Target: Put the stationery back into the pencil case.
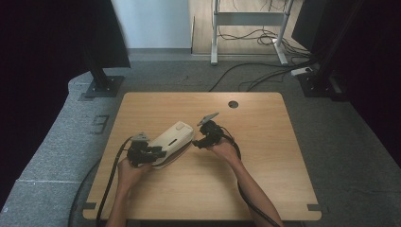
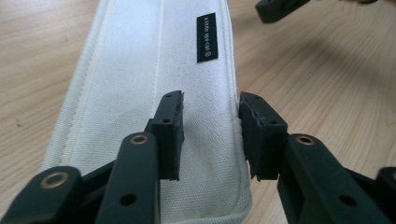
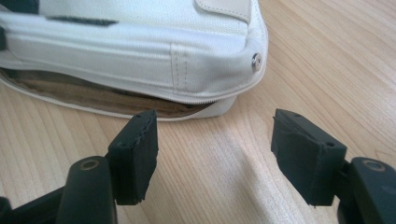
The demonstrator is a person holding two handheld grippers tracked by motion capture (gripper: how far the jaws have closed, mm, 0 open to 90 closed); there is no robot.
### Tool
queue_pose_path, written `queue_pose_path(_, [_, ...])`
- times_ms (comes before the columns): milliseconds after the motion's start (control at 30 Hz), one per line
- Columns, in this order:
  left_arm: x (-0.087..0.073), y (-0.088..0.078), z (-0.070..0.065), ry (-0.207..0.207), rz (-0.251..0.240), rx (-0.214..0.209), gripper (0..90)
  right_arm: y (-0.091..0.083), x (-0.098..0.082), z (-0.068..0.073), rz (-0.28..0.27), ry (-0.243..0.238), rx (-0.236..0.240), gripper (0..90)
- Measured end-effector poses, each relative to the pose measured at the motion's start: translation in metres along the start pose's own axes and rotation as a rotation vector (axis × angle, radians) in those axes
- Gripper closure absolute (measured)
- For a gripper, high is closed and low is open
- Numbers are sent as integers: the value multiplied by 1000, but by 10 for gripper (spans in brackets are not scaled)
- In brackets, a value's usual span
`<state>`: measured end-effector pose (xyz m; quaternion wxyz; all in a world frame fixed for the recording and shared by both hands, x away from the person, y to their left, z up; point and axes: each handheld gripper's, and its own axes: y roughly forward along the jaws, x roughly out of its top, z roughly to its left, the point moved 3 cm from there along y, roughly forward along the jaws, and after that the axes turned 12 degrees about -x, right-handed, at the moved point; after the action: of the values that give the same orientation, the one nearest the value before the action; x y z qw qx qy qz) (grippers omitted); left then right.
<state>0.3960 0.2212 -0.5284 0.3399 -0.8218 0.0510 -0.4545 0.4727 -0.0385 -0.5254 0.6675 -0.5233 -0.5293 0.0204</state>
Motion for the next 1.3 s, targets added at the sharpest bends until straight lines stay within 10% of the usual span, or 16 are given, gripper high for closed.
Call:
queue_pose_path(833, [0,-6,-15,48,4,-71,266,-31,-15,-5,-20,15,-6,198])
queue_pose_path(1300, [-7,-26,-17,80,-12,3,154,-60,-35,-11,-39,0,-63,129])
